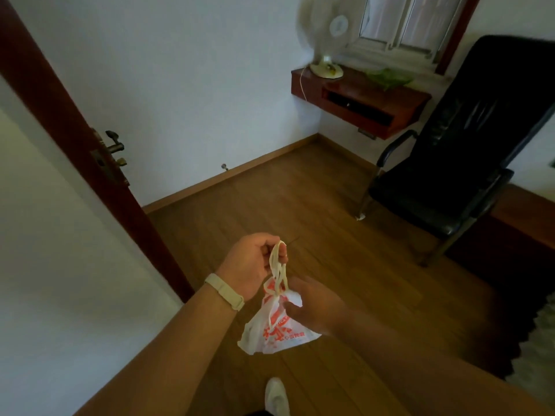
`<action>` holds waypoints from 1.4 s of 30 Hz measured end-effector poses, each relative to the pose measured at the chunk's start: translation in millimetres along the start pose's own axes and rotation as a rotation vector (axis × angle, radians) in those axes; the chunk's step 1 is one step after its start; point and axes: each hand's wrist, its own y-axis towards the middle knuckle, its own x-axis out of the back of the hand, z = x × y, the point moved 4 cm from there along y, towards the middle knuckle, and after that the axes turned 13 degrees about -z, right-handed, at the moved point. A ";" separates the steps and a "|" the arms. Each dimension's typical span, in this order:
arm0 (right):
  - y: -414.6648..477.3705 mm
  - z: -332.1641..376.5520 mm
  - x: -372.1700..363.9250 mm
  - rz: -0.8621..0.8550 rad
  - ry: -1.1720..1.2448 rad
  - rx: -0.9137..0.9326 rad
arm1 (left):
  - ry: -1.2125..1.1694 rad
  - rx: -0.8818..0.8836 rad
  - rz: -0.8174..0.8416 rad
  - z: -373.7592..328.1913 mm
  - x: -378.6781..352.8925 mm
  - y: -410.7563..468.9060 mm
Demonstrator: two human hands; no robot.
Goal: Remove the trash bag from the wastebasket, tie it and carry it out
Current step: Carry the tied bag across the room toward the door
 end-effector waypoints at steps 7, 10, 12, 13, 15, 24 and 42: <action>105.1 18.2 22.5 0.016 -0.037 0.063 | -0.013 -0.044 0.026 -67.2 -0.2 72.6; 150.1 27.7 35.1 0.023 -0.050 0.113 | 0.013 -0.103 -0.008 -95.8 4.4 99.6; 179.2 29.9 40.1 0.027 -0.042 0.121 | 0.019 -0.146 -0.039 -112.3 6.6 115.5; 192.6 31.0 41.6 0.033 -0.049 0.127 | 0.016 -0.165 -0.059 -119.4 7.3 123.3; 219.1 32.0 40.9 0.049 -0.041 0.148 | 0.015 -0.185 -0.104 -132.7 7.4 139.3; 345.5 23.8 1.6 0.233 0.017 0.282 | -0.007 -0.193 -0.340 -163.8 30.2 234.1; 494.6 40.8 -67.7 0.656 -0.060 0.695 | -0.090 0.008 -0.931 -157.4 95.0 332.9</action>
